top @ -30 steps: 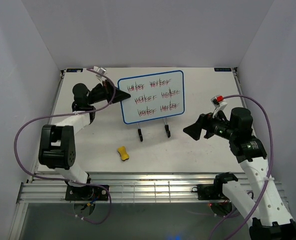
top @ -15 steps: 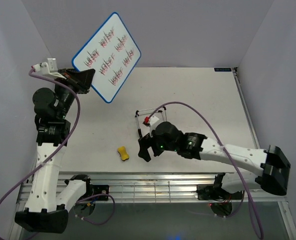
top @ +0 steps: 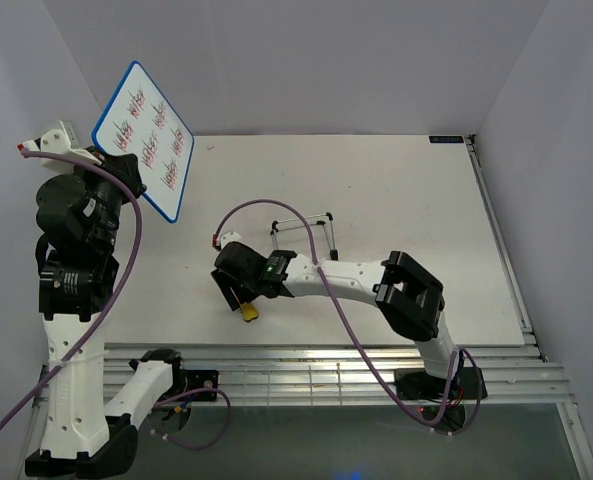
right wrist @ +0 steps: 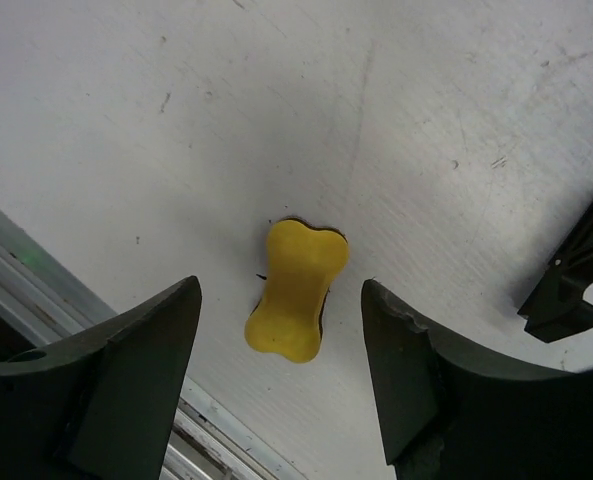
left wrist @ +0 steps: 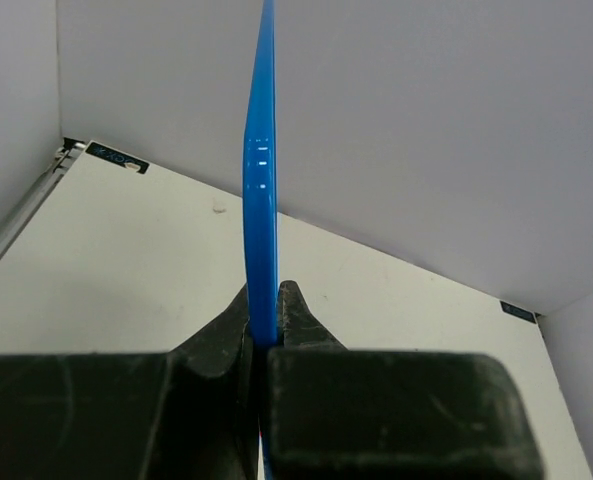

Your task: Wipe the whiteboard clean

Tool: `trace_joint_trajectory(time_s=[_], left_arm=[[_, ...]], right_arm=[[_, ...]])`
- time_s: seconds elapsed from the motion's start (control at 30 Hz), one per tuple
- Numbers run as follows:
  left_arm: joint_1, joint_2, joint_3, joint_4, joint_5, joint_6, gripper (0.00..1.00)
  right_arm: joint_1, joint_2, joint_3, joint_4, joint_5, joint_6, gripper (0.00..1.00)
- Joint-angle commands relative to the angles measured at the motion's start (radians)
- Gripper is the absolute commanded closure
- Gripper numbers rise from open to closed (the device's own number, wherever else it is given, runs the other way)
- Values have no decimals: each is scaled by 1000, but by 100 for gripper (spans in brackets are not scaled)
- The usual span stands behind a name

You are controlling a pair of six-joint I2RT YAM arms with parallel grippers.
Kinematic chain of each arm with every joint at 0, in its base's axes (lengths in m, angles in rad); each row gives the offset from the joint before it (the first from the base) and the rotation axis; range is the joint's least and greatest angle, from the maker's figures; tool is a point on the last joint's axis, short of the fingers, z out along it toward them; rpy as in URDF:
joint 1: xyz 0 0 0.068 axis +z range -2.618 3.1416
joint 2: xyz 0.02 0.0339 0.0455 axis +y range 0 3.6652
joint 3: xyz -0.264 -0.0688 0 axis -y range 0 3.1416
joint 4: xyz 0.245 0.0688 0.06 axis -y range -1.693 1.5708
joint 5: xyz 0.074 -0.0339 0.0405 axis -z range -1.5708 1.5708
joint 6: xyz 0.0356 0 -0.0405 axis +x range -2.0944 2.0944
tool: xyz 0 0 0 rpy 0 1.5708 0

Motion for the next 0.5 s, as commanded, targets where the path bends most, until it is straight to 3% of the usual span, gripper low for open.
trace_joint_trajectory(time_s=[0.0, 0.47], left_arm=[[2, -31, 70, 31, -49, 53, 100], [0, -59, 16, 3, -9, 97, 100]], right_arm=[[11, 51, 68, -126, 68, 36, 30], [30, 128, 84, -127, 42, 50, 41]])
